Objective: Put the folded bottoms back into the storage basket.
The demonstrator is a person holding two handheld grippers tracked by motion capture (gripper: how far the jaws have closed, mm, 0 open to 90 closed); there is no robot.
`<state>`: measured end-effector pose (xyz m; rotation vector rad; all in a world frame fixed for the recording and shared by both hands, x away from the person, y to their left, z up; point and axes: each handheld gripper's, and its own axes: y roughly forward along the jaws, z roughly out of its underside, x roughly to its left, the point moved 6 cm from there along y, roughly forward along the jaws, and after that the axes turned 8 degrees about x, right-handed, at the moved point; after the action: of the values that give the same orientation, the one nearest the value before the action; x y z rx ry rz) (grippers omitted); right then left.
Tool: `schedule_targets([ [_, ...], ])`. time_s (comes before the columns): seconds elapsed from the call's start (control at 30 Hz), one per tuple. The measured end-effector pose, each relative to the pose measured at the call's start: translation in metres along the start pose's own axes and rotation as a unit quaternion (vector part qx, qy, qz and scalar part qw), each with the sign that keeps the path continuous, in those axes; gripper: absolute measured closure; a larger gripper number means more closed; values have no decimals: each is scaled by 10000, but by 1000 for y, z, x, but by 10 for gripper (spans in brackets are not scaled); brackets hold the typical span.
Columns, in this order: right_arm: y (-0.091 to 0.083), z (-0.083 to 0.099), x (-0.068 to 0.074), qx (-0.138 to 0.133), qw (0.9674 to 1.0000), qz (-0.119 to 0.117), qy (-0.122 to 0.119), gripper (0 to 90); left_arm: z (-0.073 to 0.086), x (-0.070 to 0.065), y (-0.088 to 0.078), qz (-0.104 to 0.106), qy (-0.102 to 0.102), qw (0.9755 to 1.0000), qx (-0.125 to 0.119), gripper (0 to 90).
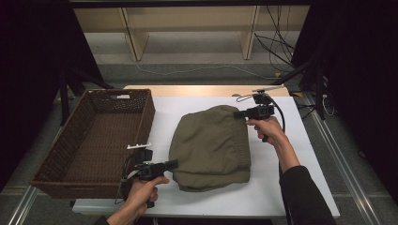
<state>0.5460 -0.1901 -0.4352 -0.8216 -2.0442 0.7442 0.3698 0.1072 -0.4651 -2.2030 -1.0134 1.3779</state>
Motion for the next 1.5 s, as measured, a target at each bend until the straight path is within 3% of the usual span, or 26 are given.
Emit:
schedule_targets([
  [0.33,-11,-12,15,-171,9998,-80,-57,822,-13,-6,-19,213,104,9995,-196,851],
  [0.97,-22,-43,48,-423,9986,-247,-219,822,-39,-11,-60,619,82,9965,-555,851],
  [1.5,-20,-75,78,-527,9975,-333,-323,822,-63,-3,-101,865,-57,9911,-1006,850],
])
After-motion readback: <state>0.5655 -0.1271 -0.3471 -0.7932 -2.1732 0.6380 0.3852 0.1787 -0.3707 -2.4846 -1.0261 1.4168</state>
